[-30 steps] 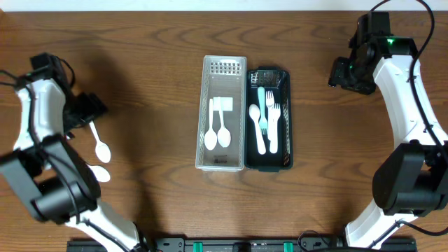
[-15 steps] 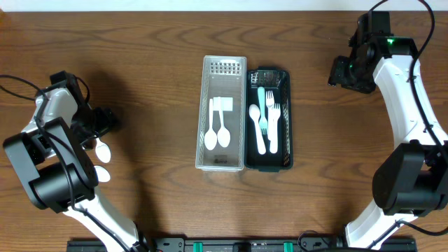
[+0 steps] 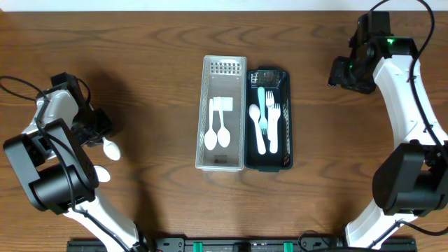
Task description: Pack container
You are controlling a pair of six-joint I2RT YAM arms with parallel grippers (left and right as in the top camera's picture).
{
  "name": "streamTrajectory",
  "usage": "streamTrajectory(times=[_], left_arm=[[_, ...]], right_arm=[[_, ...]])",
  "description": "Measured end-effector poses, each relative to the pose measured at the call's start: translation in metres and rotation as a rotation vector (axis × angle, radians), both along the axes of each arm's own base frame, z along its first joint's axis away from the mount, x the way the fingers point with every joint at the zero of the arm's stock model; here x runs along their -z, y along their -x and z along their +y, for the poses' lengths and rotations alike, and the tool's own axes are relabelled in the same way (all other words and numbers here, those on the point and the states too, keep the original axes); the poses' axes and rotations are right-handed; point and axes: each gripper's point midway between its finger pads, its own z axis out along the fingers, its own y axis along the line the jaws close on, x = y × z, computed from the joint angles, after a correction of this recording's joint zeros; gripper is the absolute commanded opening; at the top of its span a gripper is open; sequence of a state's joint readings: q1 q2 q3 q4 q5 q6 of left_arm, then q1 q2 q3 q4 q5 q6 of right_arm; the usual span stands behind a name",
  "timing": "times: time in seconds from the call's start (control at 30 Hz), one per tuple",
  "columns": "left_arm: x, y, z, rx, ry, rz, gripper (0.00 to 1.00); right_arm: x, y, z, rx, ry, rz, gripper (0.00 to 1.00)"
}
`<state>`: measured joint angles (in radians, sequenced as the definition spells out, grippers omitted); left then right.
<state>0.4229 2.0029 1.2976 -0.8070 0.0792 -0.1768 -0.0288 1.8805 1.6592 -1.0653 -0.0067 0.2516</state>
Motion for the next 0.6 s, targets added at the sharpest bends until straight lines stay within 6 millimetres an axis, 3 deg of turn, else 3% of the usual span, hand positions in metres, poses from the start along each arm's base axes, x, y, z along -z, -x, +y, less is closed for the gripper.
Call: streamTrajectory(times=[0.07,0.17,0.43,0.53,0.6], left_arm=[[0.000,0.000,0.000,0.002,0.000,0.000,0.19],[0.000,0.000,0.000,-0.003,0.000,0.000,0.06],[-0.002,0.005,-0.004,0.006,0.011,0.026,0.06],[-0.007,0.014,-0.017,0.045,0.027,0.071,0.06],[-0.021,0.011,-0.029,0.094,0.025,0.068,0.06]], right_arm=[[0.000,0.000,0.000,0.000,0.000,0.000,0.59],[0.000,0.000,0.000,0.000,0.000,0.001,0.59],[0.000,0.001,0.000,0.000,0.000,0.004,0.59],[0.000,0.001,0.000,0.000,0.000,0.004,0.59],[0.000,0.001,0.000,0.000,0.000,0.004,0.59]])
